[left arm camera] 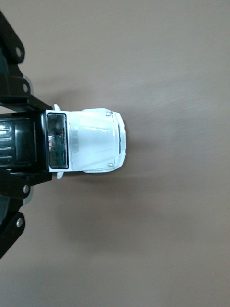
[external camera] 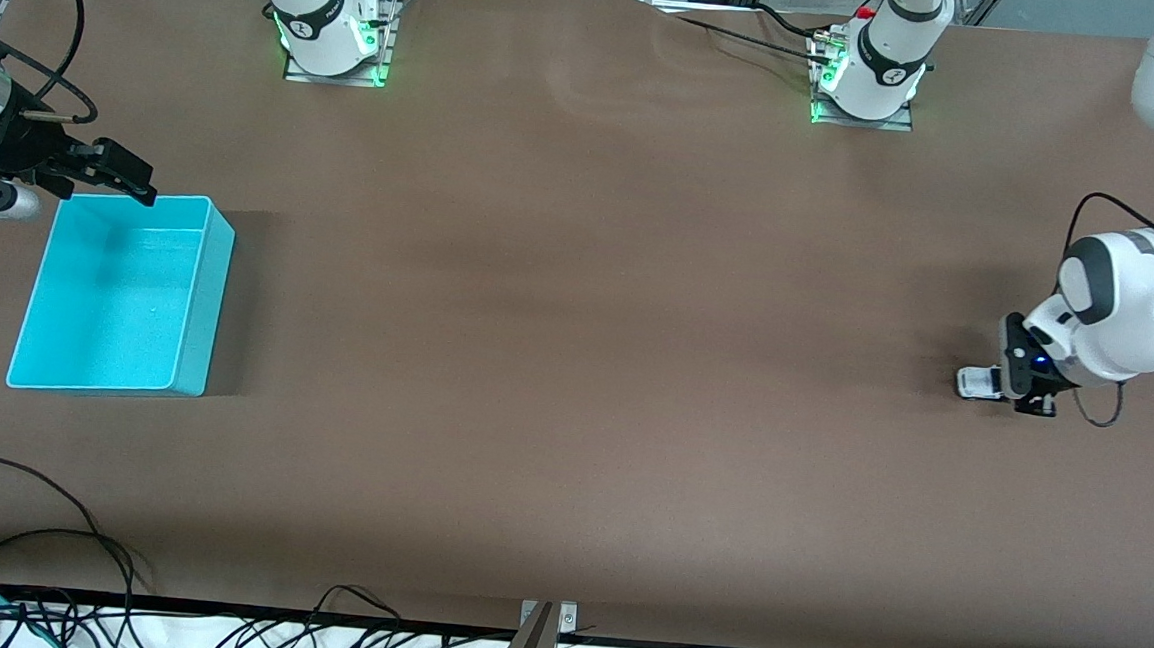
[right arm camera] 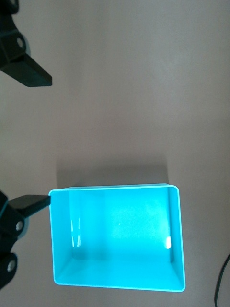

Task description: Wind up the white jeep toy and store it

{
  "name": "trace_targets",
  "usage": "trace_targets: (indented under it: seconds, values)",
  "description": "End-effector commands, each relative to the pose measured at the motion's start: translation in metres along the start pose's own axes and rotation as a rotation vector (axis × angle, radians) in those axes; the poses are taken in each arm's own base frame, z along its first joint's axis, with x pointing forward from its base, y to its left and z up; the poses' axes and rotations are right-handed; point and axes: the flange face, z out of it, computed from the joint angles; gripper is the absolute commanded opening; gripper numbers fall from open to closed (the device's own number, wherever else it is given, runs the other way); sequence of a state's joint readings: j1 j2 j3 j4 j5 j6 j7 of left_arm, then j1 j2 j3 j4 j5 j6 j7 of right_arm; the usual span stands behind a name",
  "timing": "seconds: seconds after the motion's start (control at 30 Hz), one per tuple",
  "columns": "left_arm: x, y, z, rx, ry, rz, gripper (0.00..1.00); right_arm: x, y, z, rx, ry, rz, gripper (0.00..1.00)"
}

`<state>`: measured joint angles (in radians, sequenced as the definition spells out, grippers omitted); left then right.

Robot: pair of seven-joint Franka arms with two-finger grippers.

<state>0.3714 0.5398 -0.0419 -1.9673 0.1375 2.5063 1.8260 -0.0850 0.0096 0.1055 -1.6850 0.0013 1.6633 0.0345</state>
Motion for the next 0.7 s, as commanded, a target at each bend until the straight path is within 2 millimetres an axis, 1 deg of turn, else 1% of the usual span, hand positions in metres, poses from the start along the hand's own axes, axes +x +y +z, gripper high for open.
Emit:
trace_targets:
  seconds: [0.0,0.13,0.27,0.37,0.4,0.43,0.47,0.5,0.53,0.57,0.63,0.67]
  values:
    - [-0.014,0.015,0.033,-0.064,0.011,0.033,0.04,0.001,0.0,-0.005,0.016,-0.004,-0.01,1.0]
    - [-0.027,0.021,0.035,-0.067,0.012,0.01,0.04,0.001,0.0,-0.005,0.016,-0.004,-0.01,1.0]
    - [-0.029,0.022,0.035,-0.067,0.013,0.005,0.04,0.001,0.001,-0.005,0.016,-0.004,-0.008,1.0]
    - [-0.029,0.021,0.032,-0.063,0.011,0.006,0.08,0.001,0.0,-0.005,0.016,-0.004,-0.01,1.0]
    - [-0.03,0.021,0.033,-0.064,0.012,0.004,0.14,0.001,0.0,-0.005,0.016,-0.004,-0.01,1.0]
    - [-0.03,0.021,0.031,-0.061,0.012,0.002,0.24,0.001,0.0,-0.005,0.016,-0.004,-0.01,1.0]
    - [-0.03,0.021,0.03,-0.06,0.012,0.002,0.35,0.001,0.0,-0.005,0.016,-0.004,-0.01,1.0]
    - [-0.031,0.02,0.028,-0.057,0.011,0.0,0.59,0.001,0.0,-0.005,0.016,-0.004,-0.01,1.0]
    - [-0.03,0.017,0.024,-0.049,0.008,0.002,0.91,0.001,0.001,-0.005,0.016,-0.004,-0.008,1.0]
    - [-0.031,0.014,0.02,-0.046,0.008,0.003,1.0,0.001,0.001,-0.005,0.016,-0.004,-0.008,1.0]
    - [-0.032,0.011,0.013,-0.057,0.012,-0.001,1.0,0.001,0.0,-0.005,0.016,-0.004,-0.01,1.0]
    - [-0.033,0.008,0.004,-0.059,0.011,-0.003,1.0,0.001,0.001,-0.005,0.016,-0.004,-0.008,1.0]
